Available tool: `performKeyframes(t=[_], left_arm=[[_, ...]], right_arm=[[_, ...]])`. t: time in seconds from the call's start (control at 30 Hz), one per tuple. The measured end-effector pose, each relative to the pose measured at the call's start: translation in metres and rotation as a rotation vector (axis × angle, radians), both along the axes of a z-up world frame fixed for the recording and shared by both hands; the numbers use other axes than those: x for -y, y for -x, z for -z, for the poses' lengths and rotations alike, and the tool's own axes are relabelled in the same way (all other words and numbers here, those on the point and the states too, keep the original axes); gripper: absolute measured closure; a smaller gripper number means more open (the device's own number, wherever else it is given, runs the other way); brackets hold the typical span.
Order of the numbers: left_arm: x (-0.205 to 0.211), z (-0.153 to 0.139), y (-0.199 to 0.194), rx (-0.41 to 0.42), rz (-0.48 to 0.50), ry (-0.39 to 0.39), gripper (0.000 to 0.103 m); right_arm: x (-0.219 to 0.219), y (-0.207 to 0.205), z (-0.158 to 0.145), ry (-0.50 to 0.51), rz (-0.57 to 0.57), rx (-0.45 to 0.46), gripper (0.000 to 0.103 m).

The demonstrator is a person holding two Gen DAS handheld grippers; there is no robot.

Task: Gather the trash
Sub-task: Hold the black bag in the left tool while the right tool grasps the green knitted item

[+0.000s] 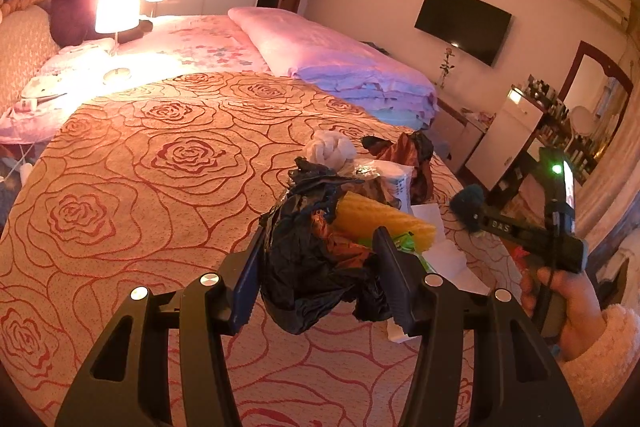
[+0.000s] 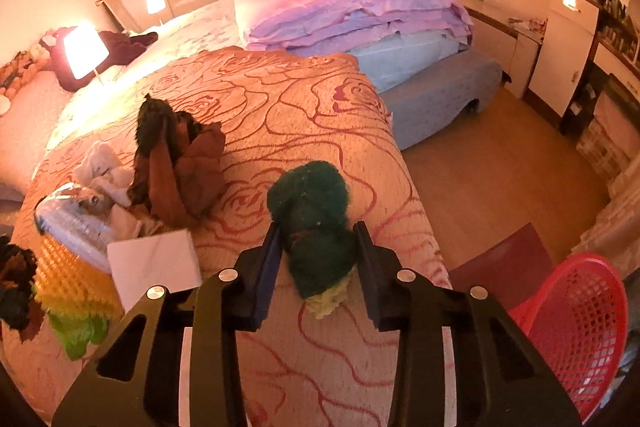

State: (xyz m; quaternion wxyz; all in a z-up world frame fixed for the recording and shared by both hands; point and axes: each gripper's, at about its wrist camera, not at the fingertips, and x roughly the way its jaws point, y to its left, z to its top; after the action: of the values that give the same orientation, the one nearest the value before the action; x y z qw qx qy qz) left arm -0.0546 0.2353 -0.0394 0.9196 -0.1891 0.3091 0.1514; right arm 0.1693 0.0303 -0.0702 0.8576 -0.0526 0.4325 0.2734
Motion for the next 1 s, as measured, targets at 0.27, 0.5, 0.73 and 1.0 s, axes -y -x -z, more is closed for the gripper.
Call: performKeyframes(t=[0.27,0.5,0.73,1.0], left_arm=[[0.003,-0.004,-0.001,0.004,0.005,-0.009,0.052],[0.009,-0.007,0.001,0.011,0.013,-0.017,0.052],[0.013,-0.009,0.002,0.011,0.019,-0.018,0.052],[0.015,-0.008,0.002,0.006,0.014,-0.014,0.052]], right_arm=[[0.031,0.037,0.003,-0.007,0.003,-0.003,0.067],[0.054,0.076,0.002,0.010,-0.014,-0.006,0.067],[0.068,0.093,0.001,0.012,-0.023,-0.021,0.063],[0.065,0.091,0.001,0.020,-0.009,0.024,0.047]])
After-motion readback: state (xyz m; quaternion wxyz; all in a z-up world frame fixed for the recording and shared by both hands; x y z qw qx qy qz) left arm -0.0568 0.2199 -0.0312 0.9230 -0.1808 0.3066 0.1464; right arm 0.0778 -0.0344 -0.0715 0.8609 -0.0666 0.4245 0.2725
